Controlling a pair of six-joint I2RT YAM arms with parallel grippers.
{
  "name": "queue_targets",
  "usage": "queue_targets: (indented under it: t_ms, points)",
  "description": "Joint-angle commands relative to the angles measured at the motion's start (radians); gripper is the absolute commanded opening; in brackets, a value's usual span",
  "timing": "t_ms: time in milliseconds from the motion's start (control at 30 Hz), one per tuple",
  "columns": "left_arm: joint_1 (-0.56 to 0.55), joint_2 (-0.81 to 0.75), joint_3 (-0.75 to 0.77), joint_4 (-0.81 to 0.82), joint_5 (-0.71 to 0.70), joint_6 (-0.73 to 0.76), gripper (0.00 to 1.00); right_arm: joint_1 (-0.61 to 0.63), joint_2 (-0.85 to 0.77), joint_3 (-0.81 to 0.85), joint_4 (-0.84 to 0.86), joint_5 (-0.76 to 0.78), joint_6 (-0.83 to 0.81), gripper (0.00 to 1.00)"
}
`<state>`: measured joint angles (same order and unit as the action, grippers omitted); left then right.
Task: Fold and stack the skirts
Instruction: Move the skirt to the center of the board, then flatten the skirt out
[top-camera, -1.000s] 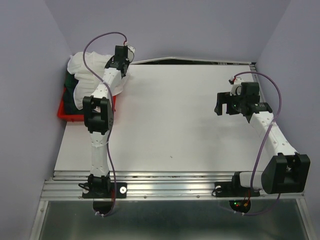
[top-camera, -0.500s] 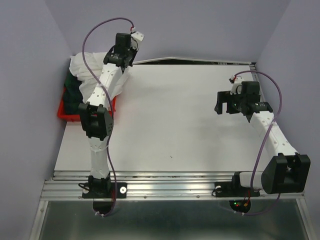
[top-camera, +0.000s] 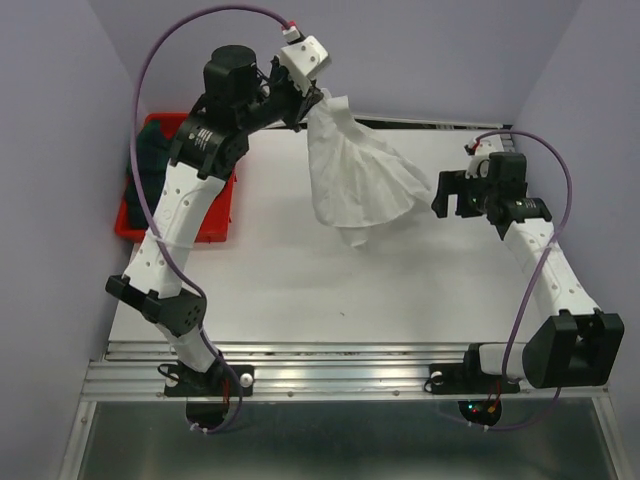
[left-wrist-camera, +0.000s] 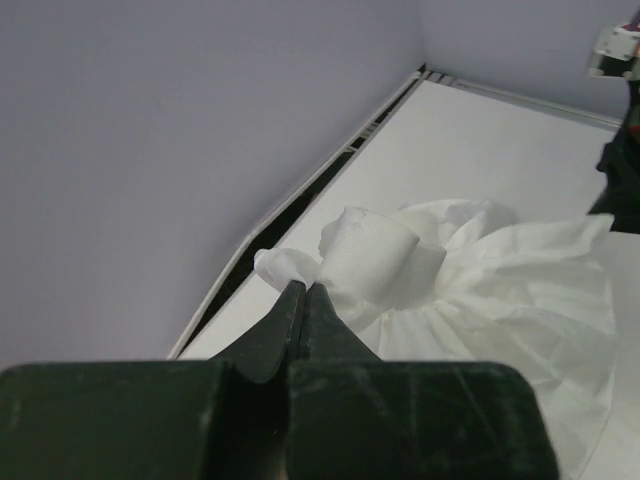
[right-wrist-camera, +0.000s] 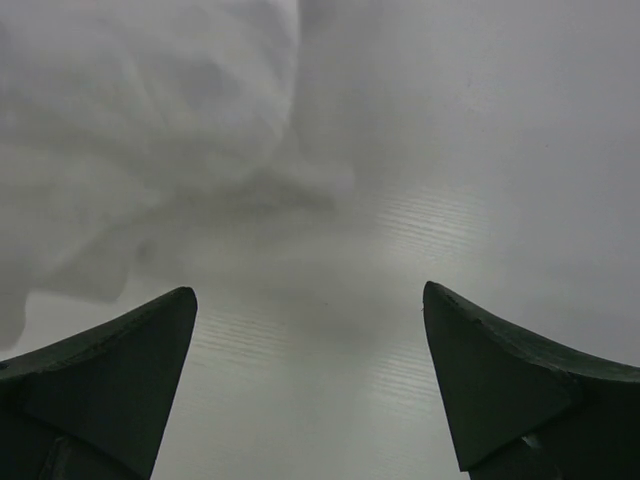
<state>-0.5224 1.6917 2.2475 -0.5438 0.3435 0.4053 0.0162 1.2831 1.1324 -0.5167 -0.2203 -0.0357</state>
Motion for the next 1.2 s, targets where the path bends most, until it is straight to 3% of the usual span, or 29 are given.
queue_targets:
  t_ms: [0,267,400,533,567,667,767,800,900,1000,1167]
  points:
    - [0.007,-0.041,-0.106,0.01,0.236,-0.054,0.0,-0.015,-0.039,0.049,0.009,0.024,0.005,1.0]
    - [0.081,-0.041,-0.74,0.159,0.174,-0.033,0.0,-0.024,-0.076,0.014,-0.023,-0.013,-0.062,1.0]
    - [0.111,0.035,-0.908,0.223,0.127,0.023,0.0,-0.024,-0.093,0.001,-0.057,-0.105,-0.118,1.0]
    - [0.174,0.062,-0.908,0.258,0.092,-0.003,0.06,-0.024,-0.084,0.001,-0.106,-0.175,-0.179,1.0]
    - [0.202,0.053,-0.895,0.249,0.11,-0.006,0.12,-0.024,-0.077,0.003,-0.121,-0.18,-0.203,1.0]
    - [0.219,0.039,-0.826,0.19,0.124,0.041,0.25,-0.024,-0.059,0.018,-0.14,-0.214,-0.236,0.96]
    - [0.219,0.008,-0.784,0.127,0.111,0.075,0.31,-0.024,0.007,0.058,-0.157,-0.254,-0.219,0.88]
    - [0.219,-0.009,-0.778,0.113,0.104,0.072,0.31,-0.024,0.056,0.07,-0.163,-0.28,-0.195,0.8]
    - [0.216,-0.045,-0.779,0.079,0.14,0.057,0.32,-0.01,0.129,0.115,-0.157,-0.346,-0.108,0.67]
    - [0.211,-0.087,-0.835,0.093,0.161,-0.002,0.32,0.043,0.154,0.107,-0.07,-0.338,-0.038,0.6]
    - [0.171,-0.086,-0.904,0.117,0.066,-0.085,0.32,0.158,0.269,0.155,-0.017,-0.263,-0.003,0.53]
